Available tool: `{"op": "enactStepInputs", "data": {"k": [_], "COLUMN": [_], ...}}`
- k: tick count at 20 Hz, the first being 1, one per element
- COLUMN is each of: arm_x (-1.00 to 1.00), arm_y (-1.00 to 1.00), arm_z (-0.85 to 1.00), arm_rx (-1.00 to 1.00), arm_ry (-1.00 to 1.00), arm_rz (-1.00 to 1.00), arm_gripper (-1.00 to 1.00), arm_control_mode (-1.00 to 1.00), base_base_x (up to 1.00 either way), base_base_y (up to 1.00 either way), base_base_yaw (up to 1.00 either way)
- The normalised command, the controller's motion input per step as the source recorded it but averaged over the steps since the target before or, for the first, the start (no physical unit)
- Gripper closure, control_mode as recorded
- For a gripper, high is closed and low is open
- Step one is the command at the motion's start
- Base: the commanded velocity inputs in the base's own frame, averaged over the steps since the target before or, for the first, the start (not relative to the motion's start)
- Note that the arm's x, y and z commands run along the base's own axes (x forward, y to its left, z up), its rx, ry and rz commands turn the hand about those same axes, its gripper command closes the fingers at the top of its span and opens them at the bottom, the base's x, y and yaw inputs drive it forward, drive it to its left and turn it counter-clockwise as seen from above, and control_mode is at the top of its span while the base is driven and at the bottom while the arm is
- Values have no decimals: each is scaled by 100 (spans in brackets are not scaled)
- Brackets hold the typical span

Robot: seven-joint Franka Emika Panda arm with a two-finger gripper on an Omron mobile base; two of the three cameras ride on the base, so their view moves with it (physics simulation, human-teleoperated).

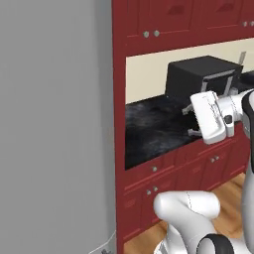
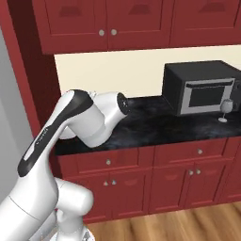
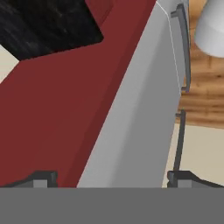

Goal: Retrieve the wine glasses from the counter and place one next to each plate.

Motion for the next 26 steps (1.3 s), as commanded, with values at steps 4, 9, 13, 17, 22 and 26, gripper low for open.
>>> {"op": "enactStepInputs", "data": {"k": [4,9,13,17,22,26], "arm_x": [0,0,0,0,0,0], "arm_y": [0,0,0,0,0,0], "arm_z": [0,0,0,0,0,0], "arm_rx": [0,0,0,0,0,0], "arm_ry": [0,0,0,0,0,0], "arm_rz": [0,0,0,0,0,0], "arm_gripper": [-100,-100,-100,-100,-100,-100], "arm_control_mode": [100,100,100,100,100,100], "base_base_x": [-3,-16,-22,-27,-24,22], "base_base_y": [-100,-100,-100,-100,-100,-100], "base_base_yaw": [1,2,11,26,34,39]}}
